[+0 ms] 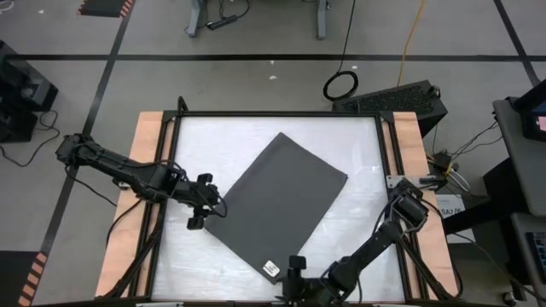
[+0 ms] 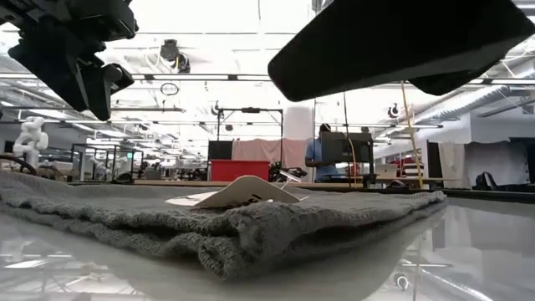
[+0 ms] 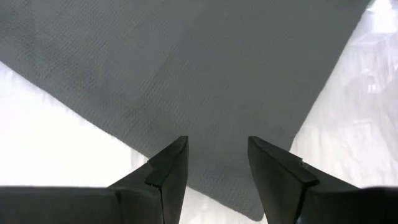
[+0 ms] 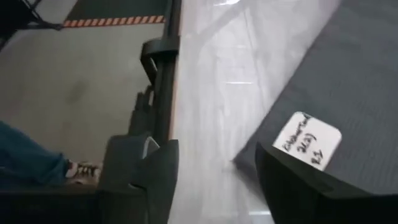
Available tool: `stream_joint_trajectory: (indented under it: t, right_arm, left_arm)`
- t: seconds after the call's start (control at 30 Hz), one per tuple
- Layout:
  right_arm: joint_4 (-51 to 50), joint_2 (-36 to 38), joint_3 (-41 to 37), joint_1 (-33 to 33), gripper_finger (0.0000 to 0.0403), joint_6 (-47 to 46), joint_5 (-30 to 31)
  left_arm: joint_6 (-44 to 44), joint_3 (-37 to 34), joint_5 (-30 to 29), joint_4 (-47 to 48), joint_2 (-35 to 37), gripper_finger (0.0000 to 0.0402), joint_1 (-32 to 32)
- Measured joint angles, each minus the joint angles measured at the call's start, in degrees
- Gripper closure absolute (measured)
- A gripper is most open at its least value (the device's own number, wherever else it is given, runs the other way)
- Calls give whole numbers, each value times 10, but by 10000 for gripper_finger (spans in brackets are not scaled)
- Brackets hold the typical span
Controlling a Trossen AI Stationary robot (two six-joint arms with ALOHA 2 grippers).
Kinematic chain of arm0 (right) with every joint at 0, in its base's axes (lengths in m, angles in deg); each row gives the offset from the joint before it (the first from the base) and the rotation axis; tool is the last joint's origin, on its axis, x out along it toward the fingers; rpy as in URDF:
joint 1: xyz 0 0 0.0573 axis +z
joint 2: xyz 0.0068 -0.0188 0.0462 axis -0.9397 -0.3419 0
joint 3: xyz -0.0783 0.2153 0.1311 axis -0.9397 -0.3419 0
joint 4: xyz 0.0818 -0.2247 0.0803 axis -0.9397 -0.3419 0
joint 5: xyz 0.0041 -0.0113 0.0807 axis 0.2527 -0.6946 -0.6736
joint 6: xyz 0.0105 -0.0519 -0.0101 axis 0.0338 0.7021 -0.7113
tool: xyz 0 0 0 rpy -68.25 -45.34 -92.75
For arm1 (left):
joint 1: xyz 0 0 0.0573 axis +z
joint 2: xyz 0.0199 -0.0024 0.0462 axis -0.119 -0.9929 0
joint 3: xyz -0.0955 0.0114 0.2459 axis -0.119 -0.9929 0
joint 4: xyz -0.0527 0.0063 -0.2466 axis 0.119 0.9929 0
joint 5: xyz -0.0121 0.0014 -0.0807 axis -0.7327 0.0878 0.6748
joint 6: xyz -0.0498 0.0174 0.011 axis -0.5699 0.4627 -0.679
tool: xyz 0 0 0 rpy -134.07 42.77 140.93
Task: Roll towel
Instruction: Roll the gray towel
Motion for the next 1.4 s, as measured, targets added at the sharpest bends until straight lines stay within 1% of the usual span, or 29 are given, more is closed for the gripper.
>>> stream_joint_trajectory:
  t: [0.17, 0.33, 0.43, 0.53, 0.67, 0.77, 0.93, 1.03, 1.1, 1.2, 1.3, 1.4]
  right_arm:
    - [8, -14, 0, -11, 244, -14, 8]
    - [58, -37, 0, -20, 260, -34, -21]
    - [62, -44, 0, -20, 261, -52, -21]
    - [39, -46, 0, -17, 261, -60, -21]
    - [23, -46, 0, -15, 261, -59, -4]
    - [32, -46, 1, -15, 261, -46, -4]
    - [20, -46, 18, -15, 261, -44, -5]
    - [-14, -46, 38, -14, 261, -45, -2]
    - [-47, -46, 51, -13, 261, -52, 15]
    - [-94, -45, 59, -12, 261, -91, 41]
    - [-110, -45, 57, -13, 261, -103, 38]
    - [-102, -50, 52, -13, 261, -115, 27]
  left_arm:
    - [2, 0, -12, 0, 0, 230, 0]
    - [2, 0, -17, 0, 0, 230, 0]
    - [1, 0, -18, 1, 0, 230, 0]
    - [-1, 0, -18, 1, 0, 230, 0]
    - [-1, 0, -18, 2, 0, 230, 0]
    - [-1, 0, -18, 2, 0, 230, 0]
    - [-1, 0, -17, 2, 0, 230, 0]
    - [-1, 0, -15, 2, 0, 230, 0]
    - [-1, 0, -15, 2, 0, 230, 0]
    - [-1, 0, -14, 2, 0, 230, 0]
    - [-1, 0, -14, 2, 0, 230, 0]
    - [0, 0, -14, 2, 0, 230, 0]
